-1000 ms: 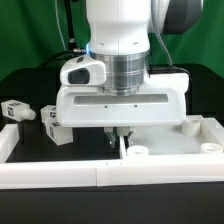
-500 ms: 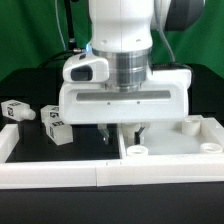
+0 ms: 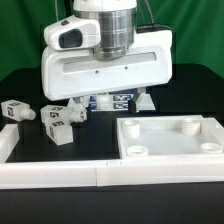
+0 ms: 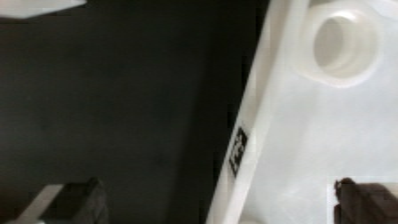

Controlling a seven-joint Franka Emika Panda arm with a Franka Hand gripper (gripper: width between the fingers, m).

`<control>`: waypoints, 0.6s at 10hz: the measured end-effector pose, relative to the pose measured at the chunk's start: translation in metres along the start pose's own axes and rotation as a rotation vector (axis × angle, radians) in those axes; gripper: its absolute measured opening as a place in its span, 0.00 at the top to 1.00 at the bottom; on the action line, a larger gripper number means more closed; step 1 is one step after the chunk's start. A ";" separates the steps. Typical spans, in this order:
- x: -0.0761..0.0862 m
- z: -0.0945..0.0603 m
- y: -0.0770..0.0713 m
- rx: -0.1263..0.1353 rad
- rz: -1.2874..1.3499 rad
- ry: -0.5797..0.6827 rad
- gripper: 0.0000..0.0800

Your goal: Assemble one leg

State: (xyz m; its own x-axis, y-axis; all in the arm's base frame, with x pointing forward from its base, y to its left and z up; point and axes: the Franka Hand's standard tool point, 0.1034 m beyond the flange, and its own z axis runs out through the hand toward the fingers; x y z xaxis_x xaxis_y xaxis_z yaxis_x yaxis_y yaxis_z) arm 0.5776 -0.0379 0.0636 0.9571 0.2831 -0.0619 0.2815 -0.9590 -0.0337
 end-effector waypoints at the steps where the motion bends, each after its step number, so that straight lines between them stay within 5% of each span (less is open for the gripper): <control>1: 0.000 0.000 0.001 0.000 -0.074 0.000 0.19; 2: -0.003 0.004 0.006 0.000 -0.149 -0.006 0.19; 4: -0.022 0.013 0.044 -0.020 -0.255 -0.043 0.19; 6: -0.064 0.036 0.053 -0.010 -0.231 -0.108 0.19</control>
Offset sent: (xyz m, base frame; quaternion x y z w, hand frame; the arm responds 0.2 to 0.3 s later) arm 0.0029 -0.0845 0.0022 -0.0488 -0.0829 -0.2146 0.9719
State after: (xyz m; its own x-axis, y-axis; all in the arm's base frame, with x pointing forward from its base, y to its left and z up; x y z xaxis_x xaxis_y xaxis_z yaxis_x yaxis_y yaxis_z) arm 0.5291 -0.1067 0.0298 0.8544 0.4944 -0.1597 0.4932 -0.8685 -0.0496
